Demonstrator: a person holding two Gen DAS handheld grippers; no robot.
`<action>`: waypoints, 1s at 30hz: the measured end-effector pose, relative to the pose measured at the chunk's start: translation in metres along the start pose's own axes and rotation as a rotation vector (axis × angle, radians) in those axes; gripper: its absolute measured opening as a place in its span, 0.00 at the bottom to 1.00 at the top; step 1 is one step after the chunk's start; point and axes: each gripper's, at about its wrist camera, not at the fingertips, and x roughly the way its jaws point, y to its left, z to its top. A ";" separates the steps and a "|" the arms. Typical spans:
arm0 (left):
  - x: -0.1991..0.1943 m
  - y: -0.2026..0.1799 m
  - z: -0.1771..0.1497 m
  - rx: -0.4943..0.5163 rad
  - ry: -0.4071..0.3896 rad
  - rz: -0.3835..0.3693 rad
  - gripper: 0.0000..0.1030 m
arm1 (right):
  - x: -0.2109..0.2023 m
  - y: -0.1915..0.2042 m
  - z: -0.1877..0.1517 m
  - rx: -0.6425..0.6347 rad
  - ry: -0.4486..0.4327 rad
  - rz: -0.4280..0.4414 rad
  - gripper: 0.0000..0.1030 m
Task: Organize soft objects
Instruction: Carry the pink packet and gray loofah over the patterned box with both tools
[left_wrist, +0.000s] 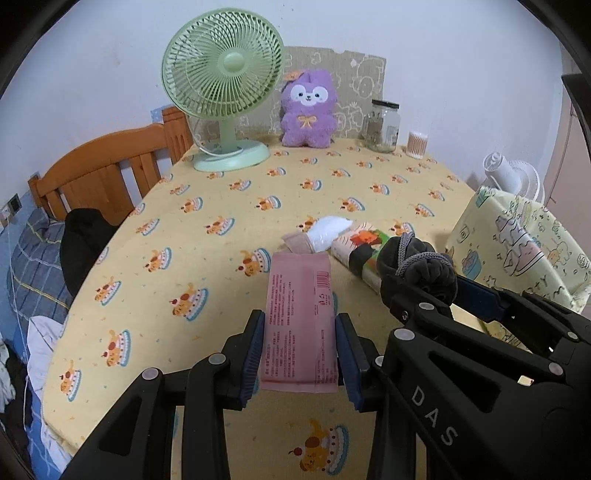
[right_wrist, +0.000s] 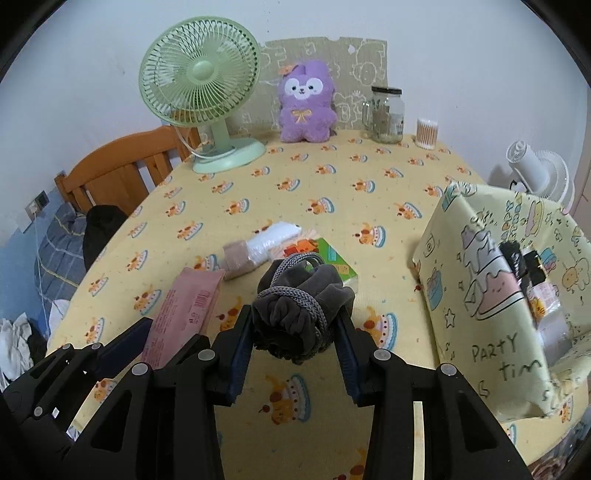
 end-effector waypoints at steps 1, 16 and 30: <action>-0.001 0.000 0.001 -0.001 -0.002 0.002 0.38 | -0.003 0.001 0.001 -0.001 -0.004 0.001 0.44; -0.034 0.003 0.020 -0.002 -0.072 0.017 0.38 | -0.040 0.007 0.020 -0.021 -0.073 -0.001 0.44; -0.050 -0.002 0.037 -0.003 -0.126 0.037 0.38 | -0.060 0.006 0.038 -0.040 -0.128 0.012 0.44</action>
